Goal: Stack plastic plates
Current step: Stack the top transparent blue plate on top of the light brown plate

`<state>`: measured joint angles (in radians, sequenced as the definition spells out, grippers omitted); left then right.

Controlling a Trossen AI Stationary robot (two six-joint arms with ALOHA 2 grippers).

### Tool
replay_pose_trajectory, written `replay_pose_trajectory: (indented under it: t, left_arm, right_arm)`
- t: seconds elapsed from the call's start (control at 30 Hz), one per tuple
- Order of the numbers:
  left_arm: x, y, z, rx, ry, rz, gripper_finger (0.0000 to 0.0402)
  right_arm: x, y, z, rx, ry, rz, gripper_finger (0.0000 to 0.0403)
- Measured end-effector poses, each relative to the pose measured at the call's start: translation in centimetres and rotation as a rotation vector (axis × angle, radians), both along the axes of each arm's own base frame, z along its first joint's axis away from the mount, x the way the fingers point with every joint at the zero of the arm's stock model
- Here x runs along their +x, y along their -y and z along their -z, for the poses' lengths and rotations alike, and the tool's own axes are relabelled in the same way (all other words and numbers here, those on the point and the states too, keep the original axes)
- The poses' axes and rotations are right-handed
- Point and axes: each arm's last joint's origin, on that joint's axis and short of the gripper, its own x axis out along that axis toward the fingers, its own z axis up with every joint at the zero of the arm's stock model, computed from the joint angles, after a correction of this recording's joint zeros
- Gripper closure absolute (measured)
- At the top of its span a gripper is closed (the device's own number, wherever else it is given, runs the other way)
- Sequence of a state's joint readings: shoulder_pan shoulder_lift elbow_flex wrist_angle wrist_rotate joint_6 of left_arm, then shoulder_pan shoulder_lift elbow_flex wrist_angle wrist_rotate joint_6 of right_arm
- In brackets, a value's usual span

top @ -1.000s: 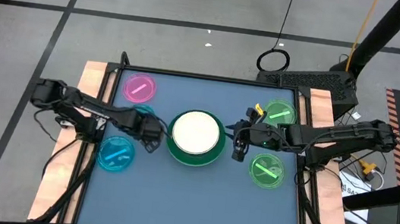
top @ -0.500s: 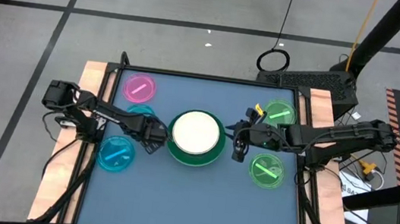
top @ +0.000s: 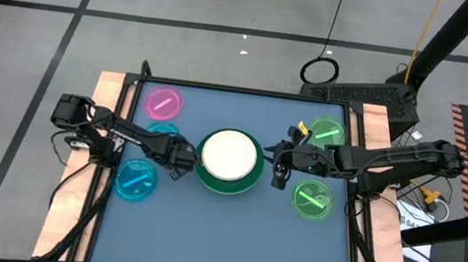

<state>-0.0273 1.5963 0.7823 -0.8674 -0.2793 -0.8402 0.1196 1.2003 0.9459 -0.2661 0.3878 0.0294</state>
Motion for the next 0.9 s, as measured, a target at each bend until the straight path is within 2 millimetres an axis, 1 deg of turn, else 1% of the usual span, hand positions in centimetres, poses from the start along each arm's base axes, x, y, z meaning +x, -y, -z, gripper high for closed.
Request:
replay_pose_trajectory:
  t: [0.2,0.4,0.57,0.7,0.8,0.9]
  left_arm:
    - [0.2,0.0,-0.4,0.001,0.005,0.008,0.0393]
    - [1.1,0.7,-2.3,0.03,-0.017,0.058,0.0395]
    - [2.2,1.3,-5.2,0.12,-0.026,0.13,0.0396]
    - [3.5,2.1,-8.1,0.192,0.005,0.227,0.0397]
    - [4.8,3.2,-10.3,0.205,0.067,0.363,0.0397]
    - [6.3,4.6,-11.8,0.212,0.178,0.518,0.0397]
  right_arm:
    - [0.0,0.0,0.0,0.0,0.0,0.0,0.0305]
    - [0.0,0.0,0.0,0.0,0.0,0.0,0.0305]
    - [0.0,0.0,0.0,0.0,0.0,0.0,0.0305]
    - [0.0,0.0,0.0,0.0,0.0,0.0,0.0305]
    - [0.0,0.0,0.0,-0.007,-0.003,-0.005,0.0305]
    - [0.0,0.0,0.0,-0.009,-0.004,-0.006,0.0305]
